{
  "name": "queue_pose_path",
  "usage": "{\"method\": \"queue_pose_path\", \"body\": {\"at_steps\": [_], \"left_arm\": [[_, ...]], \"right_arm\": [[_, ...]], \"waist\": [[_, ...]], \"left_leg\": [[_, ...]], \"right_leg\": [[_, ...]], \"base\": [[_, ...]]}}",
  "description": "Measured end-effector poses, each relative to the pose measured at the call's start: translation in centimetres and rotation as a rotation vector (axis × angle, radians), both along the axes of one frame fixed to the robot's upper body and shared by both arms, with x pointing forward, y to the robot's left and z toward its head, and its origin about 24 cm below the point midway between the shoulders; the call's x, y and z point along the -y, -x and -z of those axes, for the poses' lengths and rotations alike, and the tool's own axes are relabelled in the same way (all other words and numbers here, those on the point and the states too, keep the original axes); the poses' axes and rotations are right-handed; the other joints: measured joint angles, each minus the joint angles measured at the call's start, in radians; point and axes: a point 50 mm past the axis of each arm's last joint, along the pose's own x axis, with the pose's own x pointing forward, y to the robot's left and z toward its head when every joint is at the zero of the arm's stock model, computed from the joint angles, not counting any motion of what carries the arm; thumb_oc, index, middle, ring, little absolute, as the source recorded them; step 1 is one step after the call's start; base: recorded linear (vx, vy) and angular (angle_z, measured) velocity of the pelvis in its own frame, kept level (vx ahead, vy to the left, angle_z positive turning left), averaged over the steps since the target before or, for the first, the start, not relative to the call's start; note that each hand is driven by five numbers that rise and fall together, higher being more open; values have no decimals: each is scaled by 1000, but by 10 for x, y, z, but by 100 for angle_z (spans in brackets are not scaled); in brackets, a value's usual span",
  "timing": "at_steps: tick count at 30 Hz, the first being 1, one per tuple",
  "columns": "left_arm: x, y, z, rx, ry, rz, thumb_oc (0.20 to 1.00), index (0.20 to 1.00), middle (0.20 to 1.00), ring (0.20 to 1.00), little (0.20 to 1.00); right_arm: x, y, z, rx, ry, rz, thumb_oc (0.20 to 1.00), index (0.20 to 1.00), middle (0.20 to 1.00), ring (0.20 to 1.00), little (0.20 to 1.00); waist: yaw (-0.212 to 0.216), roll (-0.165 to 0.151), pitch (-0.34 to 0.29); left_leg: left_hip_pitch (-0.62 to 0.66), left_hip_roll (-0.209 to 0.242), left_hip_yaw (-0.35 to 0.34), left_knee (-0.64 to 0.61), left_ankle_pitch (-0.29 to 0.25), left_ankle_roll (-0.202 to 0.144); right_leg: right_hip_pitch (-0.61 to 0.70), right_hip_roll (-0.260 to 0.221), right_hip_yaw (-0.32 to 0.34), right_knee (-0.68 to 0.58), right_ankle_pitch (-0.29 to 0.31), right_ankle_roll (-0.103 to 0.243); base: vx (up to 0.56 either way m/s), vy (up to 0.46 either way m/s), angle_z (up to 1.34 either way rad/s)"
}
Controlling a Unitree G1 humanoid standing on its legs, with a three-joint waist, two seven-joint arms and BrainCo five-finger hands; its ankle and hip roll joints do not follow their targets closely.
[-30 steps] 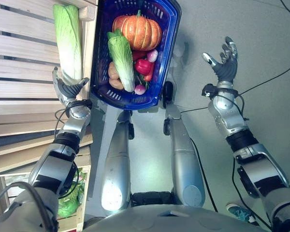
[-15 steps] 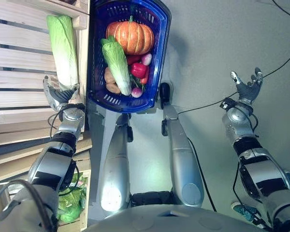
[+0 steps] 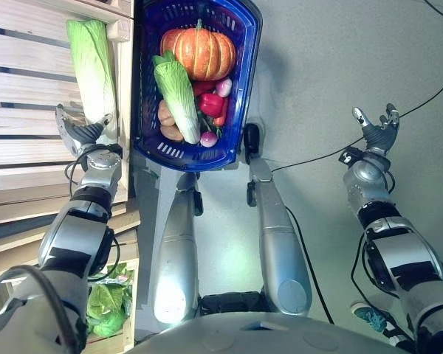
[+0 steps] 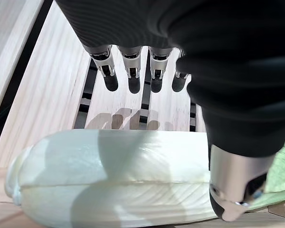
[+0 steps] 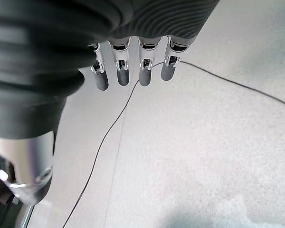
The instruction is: Pick up fruits and vegetables into the basket
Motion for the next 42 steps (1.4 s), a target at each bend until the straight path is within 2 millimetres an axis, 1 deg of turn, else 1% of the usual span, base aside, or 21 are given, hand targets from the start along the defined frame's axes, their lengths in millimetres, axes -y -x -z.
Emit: {"method": "queue_pose_path", "body": {"at_steps": [3,6,15,22,25,30,31,32,36,42], "left_arm": [[1,-4,-4,-13,8,43,1000,1000,1000,1000,1000],[3,-7,-4,-34,13,80,1000,1000,1000,1000,1000],[-9,-8,-9,-111,13,121,1000,1000,1000,1000,1000],[-19,-4,-9,-152,28,62,1000,1000,1000,1000,1000],[-20,-5,-11,-166,32,39,1000,1000,1000,1000,1000],[-22,-6,-14,-197,44,18,1000,1000,1000,1000,1000],[-22,-6,-14,-197,44,18,1000,1000,1000,1000,1000],[-23,-6,-14,-207,47,23,1000,1000,1000,1000,1000],[-26,-6,-15,-224,42,42,1000,1000,1000,1000,1000],[-30,-5,-17,-262,38,80,1000,1000,1000,1000,1000]], "right_arm": [[0,-2,-4,6,3,-1,1000,1000,1000,1000,1000],[0,-3,-6,10,2,-3,1000,1000,1000,1000,1000],[-5,-7,-11,20,13,-23,1000,1000,1000,1000,1000],[-8,-12,-20,46,10,-31,1000,1000,1000,1000,1000],[-9,-14,-23,57,-4,-36,1000,1000,1000,1000,1000],[-6,-14,-9,-23,-69,-73,1000,1000,1000,1000,1000],[-6,-14,-9,-23,-69,-73,1000,1000,1000,1000,1000],[-4,-13,-1,-62,-120,-103,1000,1000,1000,1000,1000],[-1,-9,18,-153,-200,-151,1000,1000,1000,1000,1000],[-2,-8,27,-193,-263,-227,1000,1000,1000,1000,1000]], "waist": [[-4,-1,0],[-9,-2,0],[-12,-6,-1],[-24,-7,-1],[-30,-8,-1],[-33,-10,-2],[-33,-10,-2],[-33,-11,-2],[-32,-11,-3],[-32,-13,-4]], "left_leg": [[-20,0,0,2,0,0],[-25,1,0,1,-1,0],[-30,8,3,2,-4,-4],[-37,15,2,2,-7,-8],[-37,17,2,2,-8,-9],[-39,20,3,6,-9,-11],[-39,20,3,6,-9,-11],[-39,22,3,7,-9,-11],[-38,25,3,8,-9,-13],[-36,28,3,12,-7,-16]], "right_leg": [[-18,1,0,0,2,0],[-22,1,0,-3,7,-6],[-27,8,2,-8,4,-2],[-30,16,2,-18,8,-7],[-30,18,2,-20,10,-7],[-30,21,1,-20,13,-12],[-30,21,1,-20,13,-12],[-29,22,1,-20,15,-14],[-29,25,1,-20,15,-14],[-25,27,1,-20,19,-13]], "base": [[0,0,0],[0,0,0],[0,0,0],[0,0,0],[0,0,0],[0,0,0],[0,0,0],[0,0,0],[0,0,0],[0,0,0]]}}
